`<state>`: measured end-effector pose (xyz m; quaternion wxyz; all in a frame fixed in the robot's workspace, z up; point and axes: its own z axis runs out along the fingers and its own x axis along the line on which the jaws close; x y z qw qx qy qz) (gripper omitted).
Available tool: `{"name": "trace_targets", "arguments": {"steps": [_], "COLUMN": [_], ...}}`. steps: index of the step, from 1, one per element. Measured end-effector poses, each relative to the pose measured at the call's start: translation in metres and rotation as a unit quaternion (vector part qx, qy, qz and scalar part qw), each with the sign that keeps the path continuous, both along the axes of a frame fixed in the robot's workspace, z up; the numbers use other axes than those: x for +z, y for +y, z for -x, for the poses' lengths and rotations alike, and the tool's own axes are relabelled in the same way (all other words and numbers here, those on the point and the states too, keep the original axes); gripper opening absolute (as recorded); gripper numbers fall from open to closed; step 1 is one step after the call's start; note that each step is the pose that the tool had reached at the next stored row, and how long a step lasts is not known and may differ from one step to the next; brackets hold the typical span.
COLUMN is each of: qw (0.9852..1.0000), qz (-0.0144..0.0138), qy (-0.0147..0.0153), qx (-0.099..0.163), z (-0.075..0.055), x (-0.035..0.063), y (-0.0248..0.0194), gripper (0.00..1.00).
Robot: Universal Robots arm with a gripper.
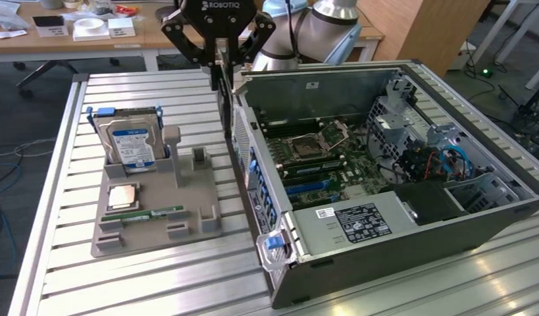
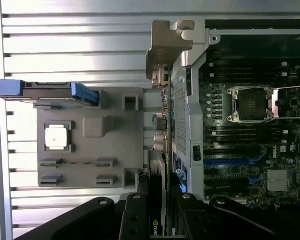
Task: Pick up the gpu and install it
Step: 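Pick up the gpu and move the gpu toward the slot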
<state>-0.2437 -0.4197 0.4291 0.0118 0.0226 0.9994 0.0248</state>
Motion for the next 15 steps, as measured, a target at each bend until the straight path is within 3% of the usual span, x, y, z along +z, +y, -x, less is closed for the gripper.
{"name": "trace_targets", "arguments": {"steps": [15], "qw": [1.0], "qz": [0.0], "qy": [0.0], "qx": [0.0], "z": [-0.025], "x": [0.0001], "y": [0.0049], "gripper": [0.26]}}
